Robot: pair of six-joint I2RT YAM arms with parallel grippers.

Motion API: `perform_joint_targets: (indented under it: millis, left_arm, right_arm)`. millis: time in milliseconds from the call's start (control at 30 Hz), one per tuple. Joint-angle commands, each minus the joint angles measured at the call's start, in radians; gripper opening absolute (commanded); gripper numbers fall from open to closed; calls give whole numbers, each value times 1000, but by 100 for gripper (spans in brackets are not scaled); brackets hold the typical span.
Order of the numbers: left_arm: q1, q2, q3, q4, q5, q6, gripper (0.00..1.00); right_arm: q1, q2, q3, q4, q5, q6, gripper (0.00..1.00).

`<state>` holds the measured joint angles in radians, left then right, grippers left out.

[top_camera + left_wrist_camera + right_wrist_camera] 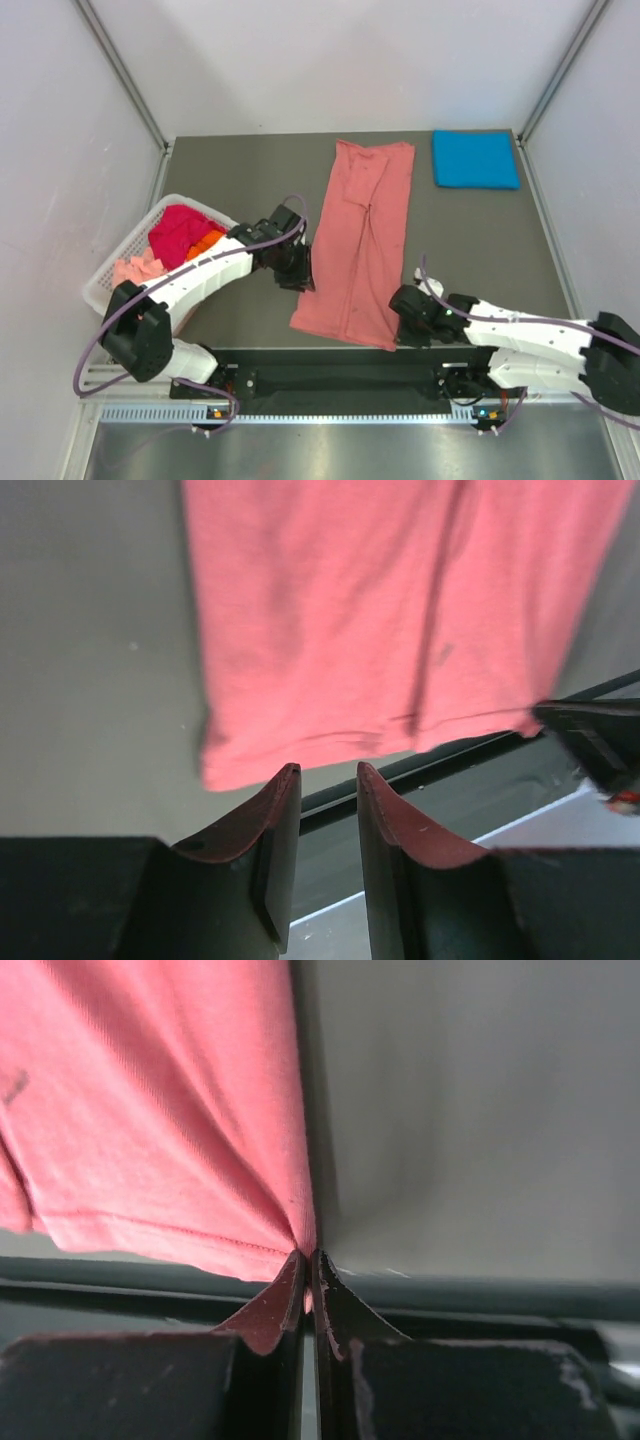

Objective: Fold and stack the t-shirts
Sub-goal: Fold the tshirt

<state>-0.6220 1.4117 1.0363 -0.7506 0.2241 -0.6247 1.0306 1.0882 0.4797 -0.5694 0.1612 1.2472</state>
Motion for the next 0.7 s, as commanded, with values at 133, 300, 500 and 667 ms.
perform_joint_targets:
  millis: [133,300,500,667]
  left_arm:
    - [-107,9,-119,82,-74,-121,34]
    - [-107,23,-130,117,-69,-109,34]
    - [-99,46,-200,210,38,-115,31]
    - [-99,76,-281,257,32,-156,25]
  right_arm:
    - [-4,-292,-7,-351,46,9,23]
    - [-4,-321,94,-342,51,-6,28]
    - [-4,-137,175,-48,-2,-55,27]
    - [-4,114,276,114,-51,-89,27]
